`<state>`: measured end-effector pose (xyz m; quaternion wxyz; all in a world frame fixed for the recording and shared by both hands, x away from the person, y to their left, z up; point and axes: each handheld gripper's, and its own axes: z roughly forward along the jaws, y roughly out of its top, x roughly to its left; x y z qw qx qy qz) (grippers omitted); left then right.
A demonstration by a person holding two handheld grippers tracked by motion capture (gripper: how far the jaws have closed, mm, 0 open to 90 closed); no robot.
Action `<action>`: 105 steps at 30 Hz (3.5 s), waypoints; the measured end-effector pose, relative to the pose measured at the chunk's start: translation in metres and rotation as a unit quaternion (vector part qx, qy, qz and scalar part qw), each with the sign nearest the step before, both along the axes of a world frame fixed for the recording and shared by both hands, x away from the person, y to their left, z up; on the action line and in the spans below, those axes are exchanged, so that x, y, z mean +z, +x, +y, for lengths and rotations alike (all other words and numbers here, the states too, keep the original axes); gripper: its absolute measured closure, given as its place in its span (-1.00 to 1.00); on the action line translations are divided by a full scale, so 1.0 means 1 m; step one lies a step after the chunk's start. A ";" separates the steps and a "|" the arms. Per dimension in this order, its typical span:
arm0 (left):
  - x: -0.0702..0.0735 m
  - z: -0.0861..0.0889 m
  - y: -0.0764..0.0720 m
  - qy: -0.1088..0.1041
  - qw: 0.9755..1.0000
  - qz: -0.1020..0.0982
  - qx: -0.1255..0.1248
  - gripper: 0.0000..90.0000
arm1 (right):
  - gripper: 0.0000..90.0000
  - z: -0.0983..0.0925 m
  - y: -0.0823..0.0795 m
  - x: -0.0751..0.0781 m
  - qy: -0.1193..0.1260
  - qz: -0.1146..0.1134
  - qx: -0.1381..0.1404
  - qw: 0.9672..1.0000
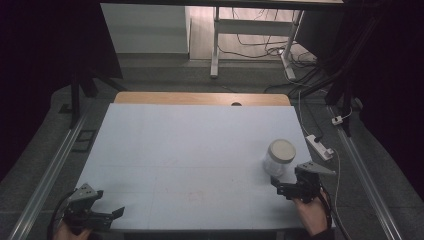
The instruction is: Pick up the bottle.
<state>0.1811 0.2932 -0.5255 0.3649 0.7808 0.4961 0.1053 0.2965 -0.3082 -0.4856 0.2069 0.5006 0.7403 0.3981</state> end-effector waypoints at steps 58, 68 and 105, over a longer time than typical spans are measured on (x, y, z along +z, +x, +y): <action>-0.001 0.000 0.001 -0.002 1.000 0.004 -0.009 -1.00 | -0.88 0.011 0.064 -0.010 -0.042 -0.006 0.006 0.999; -0.001 0.000 0.001 -0.003 1.000 0.004 -0.009 -1.00 | -0.87 0.011 0.063 -0.009 -0.044 -0.011 0.009 0.999; -0.001 0.001 0.002 -0.011 1.000 0.010 -0.014 -1.00 | -0.86 0.052 0.048 0.015 -0.017 -0.047 0.100 0.994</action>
